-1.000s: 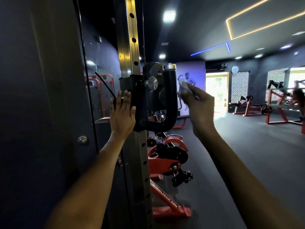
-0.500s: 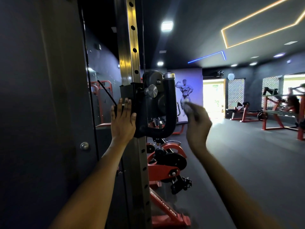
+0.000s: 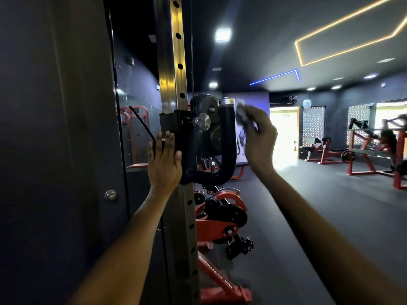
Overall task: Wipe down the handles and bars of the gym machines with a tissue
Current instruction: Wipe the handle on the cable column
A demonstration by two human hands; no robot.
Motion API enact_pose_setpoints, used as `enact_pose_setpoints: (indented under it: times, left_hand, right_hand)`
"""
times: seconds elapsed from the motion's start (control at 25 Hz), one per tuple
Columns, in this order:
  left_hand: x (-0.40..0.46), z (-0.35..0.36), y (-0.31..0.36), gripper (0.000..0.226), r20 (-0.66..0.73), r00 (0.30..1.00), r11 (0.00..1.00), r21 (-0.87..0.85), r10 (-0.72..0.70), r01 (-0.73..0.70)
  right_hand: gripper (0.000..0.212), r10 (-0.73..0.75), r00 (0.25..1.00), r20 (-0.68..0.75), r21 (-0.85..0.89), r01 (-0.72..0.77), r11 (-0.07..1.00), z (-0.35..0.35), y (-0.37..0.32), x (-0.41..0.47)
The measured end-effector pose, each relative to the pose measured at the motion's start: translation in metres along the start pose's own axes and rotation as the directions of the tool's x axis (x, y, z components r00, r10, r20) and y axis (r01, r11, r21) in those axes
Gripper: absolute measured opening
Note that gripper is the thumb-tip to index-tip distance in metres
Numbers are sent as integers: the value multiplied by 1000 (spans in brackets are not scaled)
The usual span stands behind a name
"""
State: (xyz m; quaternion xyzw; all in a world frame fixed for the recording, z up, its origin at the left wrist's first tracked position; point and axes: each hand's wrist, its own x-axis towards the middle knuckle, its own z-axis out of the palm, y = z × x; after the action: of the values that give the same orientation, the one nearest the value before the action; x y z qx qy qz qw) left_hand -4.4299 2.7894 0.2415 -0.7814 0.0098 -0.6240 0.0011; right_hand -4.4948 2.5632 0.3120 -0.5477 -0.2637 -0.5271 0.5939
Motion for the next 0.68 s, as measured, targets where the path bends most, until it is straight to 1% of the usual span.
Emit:
enact_pose_setpoints:
  times: [0.04, 0.08, 0.16, 0.24, 0.28, 0.32, 0.4, 0.44, 0.52, 0.56, 0.6, 0.64, 0.68]
  left_hand:
    - [0, 1, 5, 55, -15, 999, 1000, 2, -30, 30]
    - [-1, 3, 9, 55, -34, 998, 998, -5, -55, 55]
    - [-2, 6, 9, 54, -52, 997, 998, -25, -57, 56]
    - [-3, 8, 3, 54, -60, 998, 1000, -13, -15, 15]
    - [-4, 9, 1, 55, -65, 998, 1000, -6, -5, 5]
    - [-4, 10, 1, 55, -70, 998, 1000, -3, -4, 4]
    - [-5, 10, 3, 55, -81, 997, 1000, 1, -18, 18]
    - [-6, 10, 4, 55, -82, 996, 1000, 3, -19, 20]
    - [-6, 9, 3, 55, -75, 997, 1000, 11, -4, 5]
    - [-7, 9, 2, 55, -71, 997, 1000, 15, 3, -2]
    - [-7, 8, 1, 55, -63, 998, 1000, 18, 6, -4]
    - [-7, 7, -1, 56, -53, 999, 1000, 17, 7, -6]
    - [-7, 7, -1, 56, -45, 999, 1000, 14, 9, -9]
  right_hand:
    - [20, -105, 994, 17, -33, 105, 994, 7, -8, 14]
    - [23, -162, 986, 35, -82, 165, 983, 12, -9, 14]
    - [25, -239, 967, 91, -253, 255, 933, 3, 5, -23]
    - [26, -346, 904, 252, -372, 420, 828, -22, 20, -71]
    - [26, -388, 862, 326, -376, 495, 783, -32, 22, -81]
    - [26, -405, 840, 362, -341, 524, 781, -35, 21, -73]
    - [29, -369, 873, 318, -312, 464, 829, -22, -1, -28]
    - [31, -371, 883, 287, -340, 456, 822, -10, -11, -4]
    - [25, -374, 865, 334, -401, 489, 774, 3, -19, 15]
    - [24, -408, 832, 375, -437, 547, 714, 2, -13, 6]
    - [27, -444, 775, 449, -454, 626, 634, -4, -4, -13]
    - [32, -448, 723, 526, -439, 682, 585, -13, 4, -41]
    - [37, -433, 674, 599, -406, 721, 561, -27, 9, -67]
